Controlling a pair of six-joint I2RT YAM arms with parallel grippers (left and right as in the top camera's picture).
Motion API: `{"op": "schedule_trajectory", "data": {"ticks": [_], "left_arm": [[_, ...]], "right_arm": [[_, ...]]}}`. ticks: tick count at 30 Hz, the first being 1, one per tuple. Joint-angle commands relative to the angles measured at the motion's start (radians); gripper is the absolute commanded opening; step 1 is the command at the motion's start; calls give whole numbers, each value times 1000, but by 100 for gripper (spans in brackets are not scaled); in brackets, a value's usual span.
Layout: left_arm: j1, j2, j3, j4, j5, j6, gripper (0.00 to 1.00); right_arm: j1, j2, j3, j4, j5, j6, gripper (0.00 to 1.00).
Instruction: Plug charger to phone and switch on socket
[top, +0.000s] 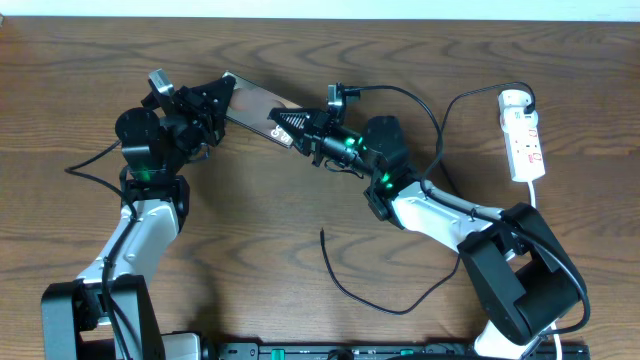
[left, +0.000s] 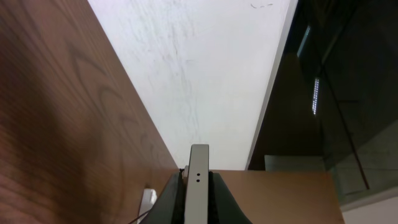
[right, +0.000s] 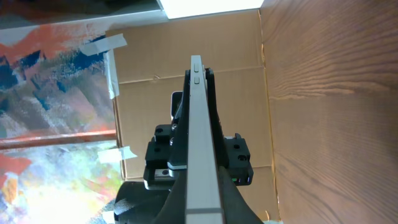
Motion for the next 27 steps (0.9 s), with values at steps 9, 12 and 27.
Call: {"op": "schedule_trajectory", "data": {"ticks": [9,12,27], "left_arm": [[-2,-13,10,19,2,-8,7],[23,-13,10,18,-1,-5,7],[460,0,97,19,512,21,7]], "right_arm": [[18,-3,8,-9,31,-63,99],[8,-3,8,-5,30,-65,99],[-108,-3,153,-427,-203,-715,99]]}}
